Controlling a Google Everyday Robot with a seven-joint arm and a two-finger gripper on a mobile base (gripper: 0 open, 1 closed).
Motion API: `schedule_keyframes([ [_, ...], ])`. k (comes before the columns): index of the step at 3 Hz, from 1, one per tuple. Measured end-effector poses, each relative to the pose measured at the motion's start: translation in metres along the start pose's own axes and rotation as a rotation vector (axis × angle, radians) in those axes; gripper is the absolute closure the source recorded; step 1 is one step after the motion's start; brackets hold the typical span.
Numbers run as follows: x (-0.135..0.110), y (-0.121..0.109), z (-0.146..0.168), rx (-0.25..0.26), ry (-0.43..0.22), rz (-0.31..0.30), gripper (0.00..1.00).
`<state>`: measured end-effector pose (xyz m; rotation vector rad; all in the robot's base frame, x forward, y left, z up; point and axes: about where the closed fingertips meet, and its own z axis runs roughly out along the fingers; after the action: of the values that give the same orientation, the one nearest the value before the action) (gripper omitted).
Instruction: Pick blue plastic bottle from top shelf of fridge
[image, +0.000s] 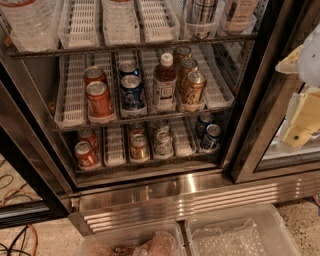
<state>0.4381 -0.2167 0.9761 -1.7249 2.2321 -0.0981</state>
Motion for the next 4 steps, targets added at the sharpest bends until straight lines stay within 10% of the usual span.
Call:
schedule_keyframes([
  [2,-0.002,-0.002,-0.002,0.018,-0.020,0.019,0.00],
  [4,-0.014,-0.016,-0.005,0.128,-0.189,0.197,0.00],
])
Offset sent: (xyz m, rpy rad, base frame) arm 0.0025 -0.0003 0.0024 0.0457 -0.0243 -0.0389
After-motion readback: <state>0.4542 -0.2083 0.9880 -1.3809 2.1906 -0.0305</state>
